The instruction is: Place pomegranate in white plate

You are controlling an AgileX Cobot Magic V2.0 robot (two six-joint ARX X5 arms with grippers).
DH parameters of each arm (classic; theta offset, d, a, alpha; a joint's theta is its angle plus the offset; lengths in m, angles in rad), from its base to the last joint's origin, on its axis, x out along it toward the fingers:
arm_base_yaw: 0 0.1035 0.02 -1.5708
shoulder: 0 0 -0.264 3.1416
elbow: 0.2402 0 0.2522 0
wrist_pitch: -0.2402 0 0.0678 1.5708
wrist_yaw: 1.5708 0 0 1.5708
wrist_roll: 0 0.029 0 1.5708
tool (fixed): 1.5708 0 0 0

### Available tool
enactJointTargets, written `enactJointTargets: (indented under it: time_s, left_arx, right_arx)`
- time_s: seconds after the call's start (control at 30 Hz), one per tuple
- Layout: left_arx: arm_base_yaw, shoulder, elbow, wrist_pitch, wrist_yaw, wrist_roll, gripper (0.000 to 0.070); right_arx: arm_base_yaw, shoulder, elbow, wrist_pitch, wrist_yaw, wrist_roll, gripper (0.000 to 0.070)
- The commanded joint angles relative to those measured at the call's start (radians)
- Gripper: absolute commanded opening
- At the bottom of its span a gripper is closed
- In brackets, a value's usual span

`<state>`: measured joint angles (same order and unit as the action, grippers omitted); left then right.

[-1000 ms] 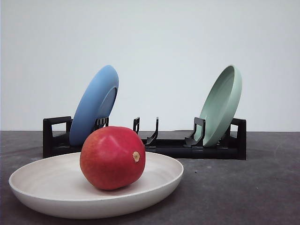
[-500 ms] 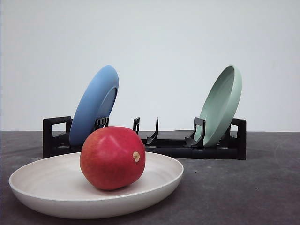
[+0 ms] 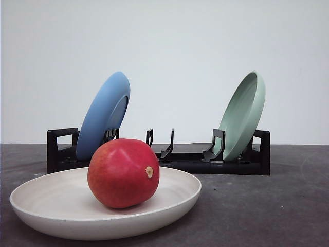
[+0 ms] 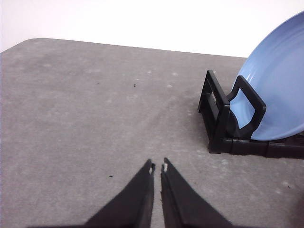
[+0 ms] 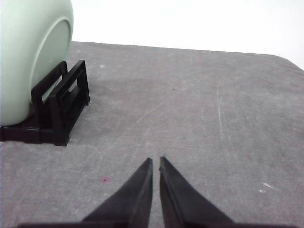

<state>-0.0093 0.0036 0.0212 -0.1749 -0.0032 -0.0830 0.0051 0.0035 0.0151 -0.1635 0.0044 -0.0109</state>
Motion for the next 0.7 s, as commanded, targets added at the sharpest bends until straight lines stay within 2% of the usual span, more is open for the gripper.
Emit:
enactJointTargets:
  time_s: [0.0,0.67]
  left_arx:
    - [0.001,-0.001,-0.009,0.015,-0.004,-0.006,0.0004]
    - [0.001,-0.001,-0.009,0.015,-0.004,-0.006,0.0004]
  right_arx:
    - [-0.002,0.000,-0.005,0.010,0.004,0.011,0.0022]
    - [-0.002,0.000,-0.005,0.010,0.003,0.011,0.0022]
